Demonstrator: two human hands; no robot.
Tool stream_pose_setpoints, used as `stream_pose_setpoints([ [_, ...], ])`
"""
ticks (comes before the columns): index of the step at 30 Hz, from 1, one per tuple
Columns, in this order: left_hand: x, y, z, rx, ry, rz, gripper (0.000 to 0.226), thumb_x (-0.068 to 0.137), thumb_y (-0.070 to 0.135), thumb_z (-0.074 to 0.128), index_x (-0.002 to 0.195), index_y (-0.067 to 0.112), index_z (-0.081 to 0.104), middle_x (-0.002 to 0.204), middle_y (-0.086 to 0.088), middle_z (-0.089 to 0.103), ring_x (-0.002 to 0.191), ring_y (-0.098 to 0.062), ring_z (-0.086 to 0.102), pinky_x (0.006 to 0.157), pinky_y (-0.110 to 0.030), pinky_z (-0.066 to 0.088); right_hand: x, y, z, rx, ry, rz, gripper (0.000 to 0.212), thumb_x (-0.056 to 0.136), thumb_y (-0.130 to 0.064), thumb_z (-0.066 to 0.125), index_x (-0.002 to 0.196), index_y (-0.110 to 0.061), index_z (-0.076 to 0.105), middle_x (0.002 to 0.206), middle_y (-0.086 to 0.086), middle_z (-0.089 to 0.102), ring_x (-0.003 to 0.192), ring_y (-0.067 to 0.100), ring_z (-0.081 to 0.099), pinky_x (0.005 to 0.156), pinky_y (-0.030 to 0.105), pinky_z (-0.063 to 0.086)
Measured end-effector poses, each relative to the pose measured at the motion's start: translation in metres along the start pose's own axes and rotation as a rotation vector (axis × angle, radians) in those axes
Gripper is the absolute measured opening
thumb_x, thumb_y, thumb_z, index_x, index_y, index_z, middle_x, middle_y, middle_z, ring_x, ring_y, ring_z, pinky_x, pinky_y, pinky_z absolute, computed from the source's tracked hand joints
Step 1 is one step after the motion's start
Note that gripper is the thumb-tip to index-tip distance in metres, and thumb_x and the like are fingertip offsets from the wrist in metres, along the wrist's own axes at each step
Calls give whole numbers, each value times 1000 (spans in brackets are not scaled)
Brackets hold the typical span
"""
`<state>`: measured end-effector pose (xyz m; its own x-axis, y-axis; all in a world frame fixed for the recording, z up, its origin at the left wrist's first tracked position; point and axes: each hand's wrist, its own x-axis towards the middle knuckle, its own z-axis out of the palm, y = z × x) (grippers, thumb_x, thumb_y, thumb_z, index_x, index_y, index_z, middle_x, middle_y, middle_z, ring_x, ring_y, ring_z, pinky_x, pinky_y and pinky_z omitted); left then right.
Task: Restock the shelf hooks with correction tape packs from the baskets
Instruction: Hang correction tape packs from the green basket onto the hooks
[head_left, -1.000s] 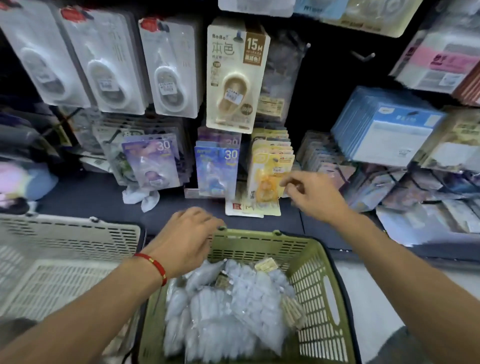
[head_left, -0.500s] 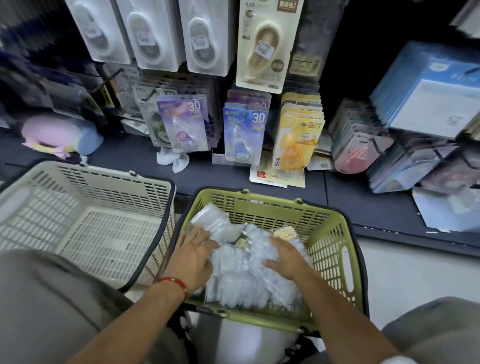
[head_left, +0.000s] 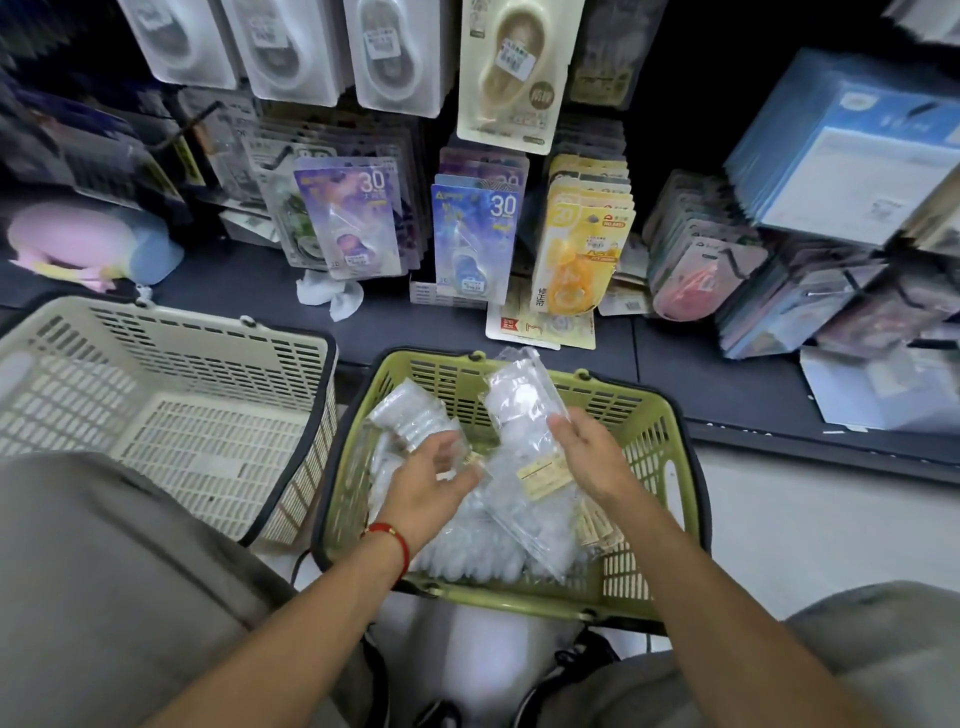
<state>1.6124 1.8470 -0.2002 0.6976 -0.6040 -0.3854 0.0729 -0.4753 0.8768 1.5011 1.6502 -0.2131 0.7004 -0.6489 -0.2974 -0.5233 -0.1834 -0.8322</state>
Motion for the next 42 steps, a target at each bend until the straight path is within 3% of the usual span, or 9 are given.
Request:
stream_pose_setpoints([
  [5,0,3,7,-746,-70,-309,35,98,10,70,132,8,61,105,-7,81,79,-18,79,62,-32,61,-9,-12,23,295,-358,101,38,106,-48,55,107,-21,81,107,4,81,100,23,77,82,34,62],
  [8,-2,-13,0,-671,52,-295,34,99,-1,66,119,25,66,102,-3,80,67,-11,78,50,-27,58,0,13,29,-98,-140,50,39,102,-47,62,117,-12,75,116,11,76,113,31,70,88,34,54],
  [12,-4,-25,-13,-667,114,-311,36,97,7,72,109,38,60,103,8,74,69,-15,76,47,-26,57,-9,61,40,-785,-441,189,109,91,-51,75,168,-14,8,176,9,7,162,27,11,129,42,21],
  [15,-5,-24,-20,-662,111,-333,45,97,11,73,133,33,56,122,1,70,83,-21,72,50,-31,59,-14,78,54,-938,-421,82,110,90,-43,77,166,-12,4,173,14,12,158,34,16,126,49,29],
  [20,-1,-24,-22,-704,178,-396,39,95,13,69,126,35,60,119,-13,70,98,-38,70,56,-42,62,-6,52,27,-457,-203,201,59,96,-34,67,147,-11,48,129,11,67,113,29,66,95,37,53],
  [27,0,-11,-10,-669,179,-430,41,95,38,68,132,26,53,109,-11,67,77,-30,69,44,-29,54,-19,2,-22,261,-254,228,42,71,-30,64,106,-6,59,107,13,69,98,31,66,91,53,56],
  [30,-4,2,-3,-680,80,-450,71,93,62,63,152,28,43,126,-13,71,102,-34,73,70,-36,59,-32,-23,-18,405,-271,145,43,70,-27,67,109,-8,64,95,6,74,80,22,71,64,34,58],
  [34,-15,30,2,-779,-89,-328,81,77,82,58,140,30,61,116,-3,80,100,-26,79,76,-35,61,-51,-48,0,253,-175,32,40,80,-38,62,120,-44,65,110,-14,75,92,11,75,83,42,63],
  [42,-18,65,6,-775,-35,-69,83,84,38,86,153,24,43,128,-3,75,122,-26,70,112,-53,50,-60,-97,-5,-229,-43,-306,55,83,-80,44,126,-49,59,108,-15,50,95,-4,56,87,21,50],
])
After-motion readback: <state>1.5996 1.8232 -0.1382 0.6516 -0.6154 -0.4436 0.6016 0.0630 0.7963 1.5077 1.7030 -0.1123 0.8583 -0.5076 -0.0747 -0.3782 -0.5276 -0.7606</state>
